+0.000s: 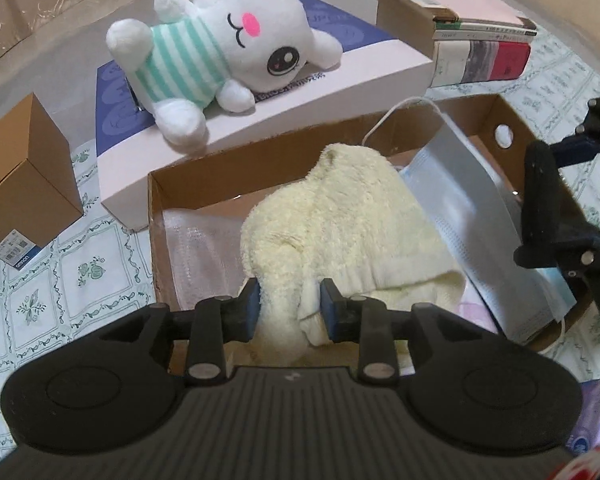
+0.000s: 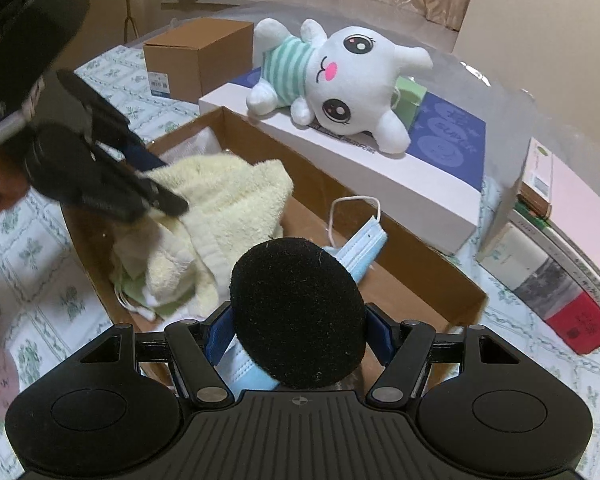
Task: Organize soft objects
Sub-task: 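Carry both items over the box and open the left gripper while the right gripper releases the pad, then withdraw both grippers from the box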
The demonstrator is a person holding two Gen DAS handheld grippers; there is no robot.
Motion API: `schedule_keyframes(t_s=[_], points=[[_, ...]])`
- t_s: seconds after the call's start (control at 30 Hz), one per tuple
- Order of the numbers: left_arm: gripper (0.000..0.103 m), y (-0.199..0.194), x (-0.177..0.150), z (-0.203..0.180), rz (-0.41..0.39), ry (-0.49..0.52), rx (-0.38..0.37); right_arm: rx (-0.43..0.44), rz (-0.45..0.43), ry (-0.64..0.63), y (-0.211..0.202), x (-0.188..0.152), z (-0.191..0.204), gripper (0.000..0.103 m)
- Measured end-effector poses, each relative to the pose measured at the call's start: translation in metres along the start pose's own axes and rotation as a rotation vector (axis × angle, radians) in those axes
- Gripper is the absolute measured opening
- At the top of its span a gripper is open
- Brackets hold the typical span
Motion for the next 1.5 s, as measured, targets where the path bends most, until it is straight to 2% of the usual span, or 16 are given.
schedule_keyframes(t_s=[0.2,0.37,0.57,0.63,0.73,0.87,0.97,1.07,1.2,1.37,1.5], points=[[0.029,0.01,-0.001,-0.001,-0.003,0.017,0.023,-0.002,-0.037,0.06,0.001,0.011,-0.006,0.067],[0.033,0.01,-0.001,0.0,-0.017,0.01,0.021,0.03,-0.01,0.091,0.017,0.014,-0.009,0.067],[0.059,0.008,-0.004,0.004,-0.033,0.004,0.041,0.034,0.018,0.16,0.044,0.007,-0.016,0.068],[0.071,0.006,-0.005,0.005,-0.045,0.0,0.041,0.048,0.017,0.182,0.051,0.004,-0.021,0.068],[0.082,0.002,-0.005,0.005,-0.064,0.02,0.058,0.061,0.023,0.201,0.059,-0.001,-0.024,0.068],[0.088,-0.003,-0.006,0.001,-0.078,0.049,0.061,0.077,-0.002,0.229,0.06,-0.004,-0.029,0.073],[0.091,-0.01,-0.007,-0.001,-0.1,0.059,0.071,0.076,-0.036,0.251,0.052,-0.005,-0.032,0.083],[0.094,-0.02,-0.009,-0.001,-0.117,0.065,0.08,0.067,-0.083,0.261,0.035,-0.004,-0.035,0.086],[0.097,-0.037,-0.013,-0.001,-0.137,0.066,0.086,0.053,-0.129,0.28,0.008,-0.006,-0.037,0.087],[0.102,-0.062,-0.021,-0.002,-0.157,0.051,0.091,0.028,-0.13,0.304,-0.018,-0.014,-0.031,0.087],[0.103,-0.089,-0.031,-0.004,-0.19,0.031,0.089,0.073,-0.141,0.356,-0.038,-0.025,-0.024,0.087]])
Point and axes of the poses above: each gripper's, at about its wrist camera, not at the fingertips, and y roughly the way its jaws point, z to its left, x to its top, the point moved 6 cm from there along y, roughly the way its jaws point, and after that the axes turned 13 degrees about z, right-handed, at the moved point
